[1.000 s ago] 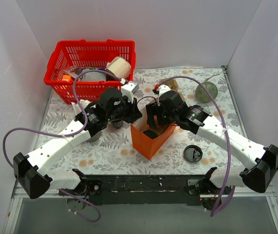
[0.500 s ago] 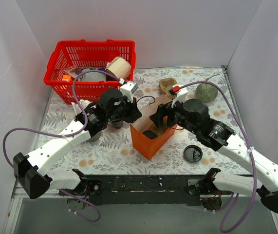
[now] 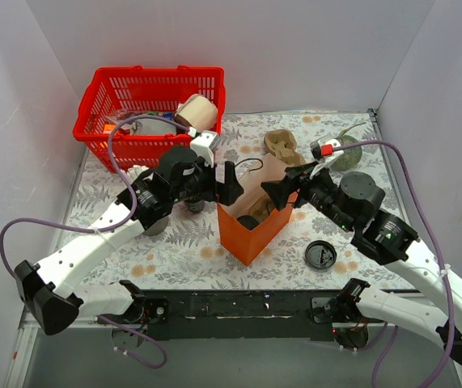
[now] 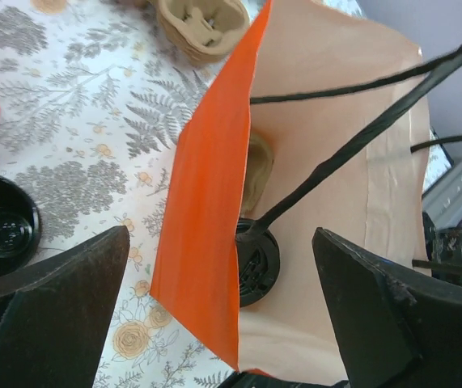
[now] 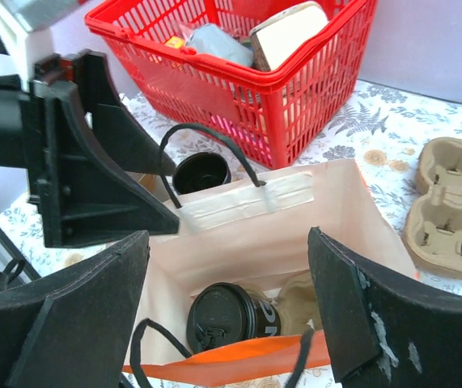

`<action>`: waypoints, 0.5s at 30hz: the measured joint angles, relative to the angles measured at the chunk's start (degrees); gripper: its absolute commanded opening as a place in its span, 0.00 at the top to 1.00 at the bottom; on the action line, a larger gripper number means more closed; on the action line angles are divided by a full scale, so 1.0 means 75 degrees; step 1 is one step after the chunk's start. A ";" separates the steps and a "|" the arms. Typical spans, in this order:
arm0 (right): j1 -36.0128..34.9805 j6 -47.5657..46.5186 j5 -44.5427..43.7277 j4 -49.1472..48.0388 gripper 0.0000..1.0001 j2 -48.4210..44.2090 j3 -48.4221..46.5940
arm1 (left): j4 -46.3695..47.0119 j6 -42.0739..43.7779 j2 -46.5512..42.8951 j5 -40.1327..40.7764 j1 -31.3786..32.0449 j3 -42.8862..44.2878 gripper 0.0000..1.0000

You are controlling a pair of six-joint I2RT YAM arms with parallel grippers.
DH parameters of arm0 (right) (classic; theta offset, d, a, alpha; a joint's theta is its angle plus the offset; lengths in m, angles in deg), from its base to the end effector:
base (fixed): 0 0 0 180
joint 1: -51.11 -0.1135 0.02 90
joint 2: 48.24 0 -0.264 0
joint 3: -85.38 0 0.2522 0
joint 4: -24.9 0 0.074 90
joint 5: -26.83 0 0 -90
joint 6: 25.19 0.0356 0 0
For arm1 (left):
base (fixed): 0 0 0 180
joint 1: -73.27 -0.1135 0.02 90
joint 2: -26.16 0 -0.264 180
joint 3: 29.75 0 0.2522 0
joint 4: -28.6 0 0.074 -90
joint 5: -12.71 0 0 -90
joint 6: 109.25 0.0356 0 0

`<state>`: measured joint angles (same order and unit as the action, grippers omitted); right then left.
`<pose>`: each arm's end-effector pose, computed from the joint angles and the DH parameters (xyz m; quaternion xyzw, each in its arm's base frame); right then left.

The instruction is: Pack the takeout coffee

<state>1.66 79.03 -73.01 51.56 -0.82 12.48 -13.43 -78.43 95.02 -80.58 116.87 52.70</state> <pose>0.1204 0.1314 0.4141 -0.1582 0.6965 0.3157 0.6246 0.1914 -0.1851 0.3668 -0.1018 0.8529 -0.4151 0.2999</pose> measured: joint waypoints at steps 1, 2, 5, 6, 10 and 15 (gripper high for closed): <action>0.0000 -0.0020 -0.0064 0.0012 0.13 -0.0052 -0.0003 | -0.0087 -0.0023 -0.0058 0.0119 0.0000 0.0061 0.02; 0.0000 -0.0050 -0.0134 0.0032 0.12 -0.0117 0.0000 | -0.0187 -0.0044 -0.0117 0.0271 0.0000 0.0140 0.02; 0.0000 -0.0108 -0.0335 0.0085 0.06 -0.0321 0.0000 | -0.0592 -0.0227 -0.0306 0.0825 0.0000 0.0460 0.02; 0.0000 -0.0122 -0.0423 0.0105 0.05 -0.0385 0.0000 | -0.0743 -0.0309 -0.0399 0.1037 0.0000 0.0568 0.02; 0.0000 -0.0152 -0.0857 0.0239 0.03 -0.0635 0.0000 | -0.1448 -0.0831 -0.0906 0.2028 0.0000 0.0799 0.02; 0.0000 -0.0236 -0.1798 0.0659 0.02 -0.1029 0.0000 | -0.2973 -0.2253 -0.1647 0.3765 0.0000 0.0962 0.02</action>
<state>1.66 77.26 -86.50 56.50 -8.53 12.48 -35.72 -95.32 82.67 -52.34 116.87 59.91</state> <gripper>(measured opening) 0.976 0.981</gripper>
